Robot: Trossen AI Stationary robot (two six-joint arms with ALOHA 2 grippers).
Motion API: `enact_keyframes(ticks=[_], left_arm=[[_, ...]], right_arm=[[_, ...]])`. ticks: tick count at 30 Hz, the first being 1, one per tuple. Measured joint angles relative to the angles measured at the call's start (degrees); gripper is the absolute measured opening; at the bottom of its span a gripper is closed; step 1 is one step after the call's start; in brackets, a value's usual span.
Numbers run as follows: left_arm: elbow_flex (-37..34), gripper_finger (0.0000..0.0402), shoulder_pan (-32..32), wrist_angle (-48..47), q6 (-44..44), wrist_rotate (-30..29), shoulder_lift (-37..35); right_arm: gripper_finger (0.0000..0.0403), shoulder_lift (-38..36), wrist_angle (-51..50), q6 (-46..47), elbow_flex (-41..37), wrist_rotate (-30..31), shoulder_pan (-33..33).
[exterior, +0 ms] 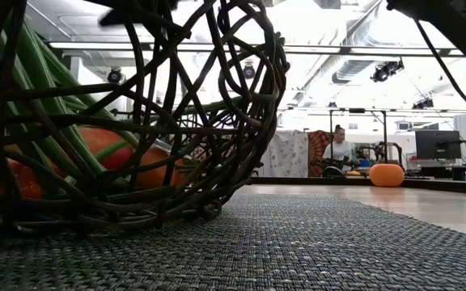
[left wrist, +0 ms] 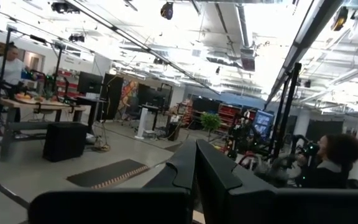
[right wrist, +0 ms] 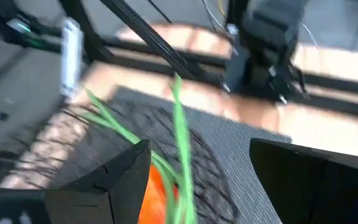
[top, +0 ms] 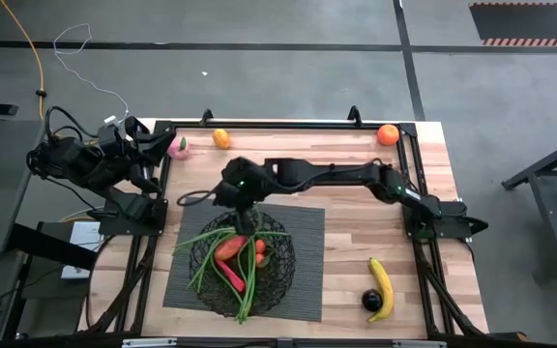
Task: Build produce basket
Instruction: Put the green string beans into the black wire basket
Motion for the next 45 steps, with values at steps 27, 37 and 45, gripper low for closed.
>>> enact_keyframes(ticks=[27, 37, 45], left_arm=[[0.0, 0.0, 0.0, -1.1, 1.2, -1.7, -0.5], [0.0, 0.0, 0.0, -1.2, 1.2, -1.7, -0.5], [0.0, 0.0, 0.0, -1.2, 1.0, -1.7, -0.5]], right_arm=[[0.0255, -14.8, -24.6, 3.6, -9.2, 0.9, -4.5], [0.0255, -44.7, 16.4, 30.1, -64.0, 8.7, -2.0], [0.0255, -54.5, 48.7, 64.8, -91.7, 27.8, 2.8]])
